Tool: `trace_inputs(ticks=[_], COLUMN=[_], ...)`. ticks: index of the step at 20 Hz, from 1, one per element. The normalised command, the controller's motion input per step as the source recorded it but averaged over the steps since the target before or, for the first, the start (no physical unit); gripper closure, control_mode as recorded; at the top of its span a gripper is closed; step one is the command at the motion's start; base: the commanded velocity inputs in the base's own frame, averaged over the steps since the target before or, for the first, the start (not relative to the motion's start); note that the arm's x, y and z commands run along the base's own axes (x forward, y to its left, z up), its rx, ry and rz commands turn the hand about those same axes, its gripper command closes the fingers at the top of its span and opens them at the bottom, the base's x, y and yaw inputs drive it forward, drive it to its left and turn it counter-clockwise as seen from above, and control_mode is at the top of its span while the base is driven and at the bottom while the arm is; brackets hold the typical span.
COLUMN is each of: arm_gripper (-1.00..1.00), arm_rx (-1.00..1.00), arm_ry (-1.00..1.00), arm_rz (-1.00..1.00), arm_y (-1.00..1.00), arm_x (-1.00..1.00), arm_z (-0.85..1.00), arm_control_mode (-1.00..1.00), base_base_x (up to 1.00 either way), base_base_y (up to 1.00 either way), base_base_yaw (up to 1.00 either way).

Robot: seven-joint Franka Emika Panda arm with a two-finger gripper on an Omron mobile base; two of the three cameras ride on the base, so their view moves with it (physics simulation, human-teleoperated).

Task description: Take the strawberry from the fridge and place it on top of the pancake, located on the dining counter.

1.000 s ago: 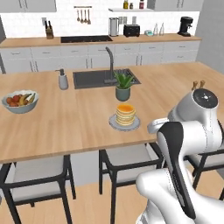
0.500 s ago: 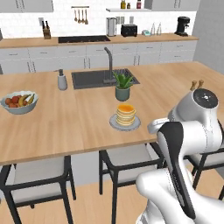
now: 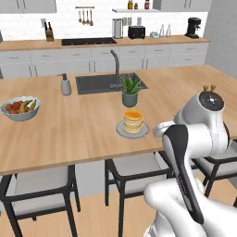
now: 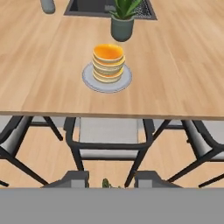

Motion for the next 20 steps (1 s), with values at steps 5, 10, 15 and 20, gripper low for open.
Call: trace_inputs(ticks=[5,10,15,20], arm_gripper=[1.00,1.00,1.00,1.00], arm_rx=[0.00,0.00,0.01,0.12], arm_ry=[0.02,0.08,0.16,0.22], arm_rz=[0.01,0.00,0.00,0.03], arm_y=[0.08,0.09,0.08,-0.19], arm_x=[0.98,1.00,1.00,1.00], arm_z=[0.33,0.05,0.00,-0.18], arm_control_mode=[-1.00,-1.00,-1.00,-1.00], base_base_x=[0.00,0.00,0.00,0.00], base_base_y=[0.00,0.00,0.00,0.00], base_base_yaw=[0.00,0.00,0.00,0.00])
